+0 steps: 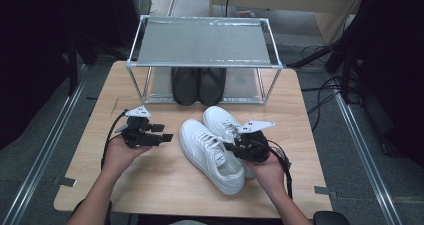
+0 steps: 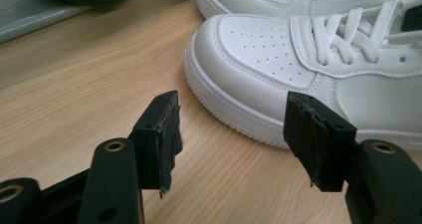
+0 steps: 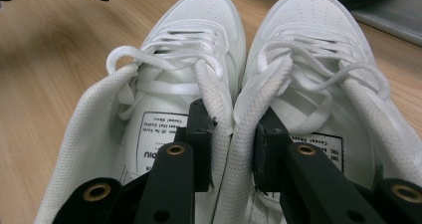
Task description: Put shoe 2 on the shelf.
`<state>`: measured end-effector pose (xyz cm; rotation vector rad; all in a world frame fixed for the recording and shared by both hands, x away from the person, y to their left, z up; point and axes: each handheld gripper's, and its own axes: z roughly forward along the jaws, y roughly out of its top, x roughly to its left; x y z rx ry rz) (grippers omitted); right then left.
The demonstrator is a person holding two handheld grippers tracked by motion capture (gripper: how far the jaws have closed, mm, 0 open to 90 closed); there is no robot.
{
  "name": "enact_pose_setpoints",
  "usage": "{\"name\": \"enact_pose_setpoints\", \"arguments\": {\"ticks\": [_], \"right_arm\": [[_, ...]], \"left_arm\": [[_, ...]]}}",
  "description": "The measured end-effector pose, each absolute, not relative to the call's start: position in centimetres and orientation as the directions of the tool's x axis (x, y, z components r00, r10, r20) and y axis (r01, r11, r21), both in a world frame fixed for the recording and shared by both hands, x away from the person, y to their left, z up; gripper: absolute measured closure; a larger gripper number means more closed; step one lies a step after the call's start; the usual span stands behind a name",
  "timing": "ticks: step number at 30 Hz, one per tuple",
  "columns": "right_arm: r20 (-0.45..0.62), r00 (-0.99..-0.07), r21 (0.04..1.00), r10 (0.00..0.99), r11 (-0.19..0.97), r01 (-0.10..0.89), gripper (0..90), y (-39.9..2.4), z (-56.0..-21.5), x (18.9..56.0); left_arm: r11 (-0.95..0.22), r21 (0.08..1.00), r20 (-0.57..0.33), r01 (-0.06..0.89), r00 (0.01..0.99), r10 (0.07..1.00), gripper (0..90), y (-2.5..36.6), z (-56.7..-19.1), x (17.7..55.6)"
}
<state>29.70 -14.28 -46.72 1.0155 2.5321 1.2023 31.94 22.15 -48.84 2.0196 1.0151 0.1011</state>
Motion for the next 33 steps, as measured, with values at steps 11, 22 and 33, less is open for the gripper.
{"name": "enact_pose_setpoints", "arguments": {"ticks": [11, 22, 33], "right_arm": [[0.158, -0.811, 0.74, 0.564, 0.476, 0.475, 75.3, -14.1, -45.7, 31.1], [0.134, -0.884, 0.739, 0.449, 0.549, 0.391, 75.2, -13.6, -44.5, 32.9], [0.149, -0.932, 0.736, 0.33, 0.593, 0.328, 75.3, -12.8, -43.9, 36.0]], "left_arm": [[-0.264, 0.722, -0.282, 0.639, 0.621, 0.732, 39.8, 24.0, -49.0, 30.1], [-0.233, 0.718, -0.281, 0.656, 0.579, 0.765, 39.4, 25.5, -49.2, 28.8], [-0.222, 0.72, -0.277, 0.657, 0.566, 0.776, 39.1, 26.0, -49.2, 28.4]]}}
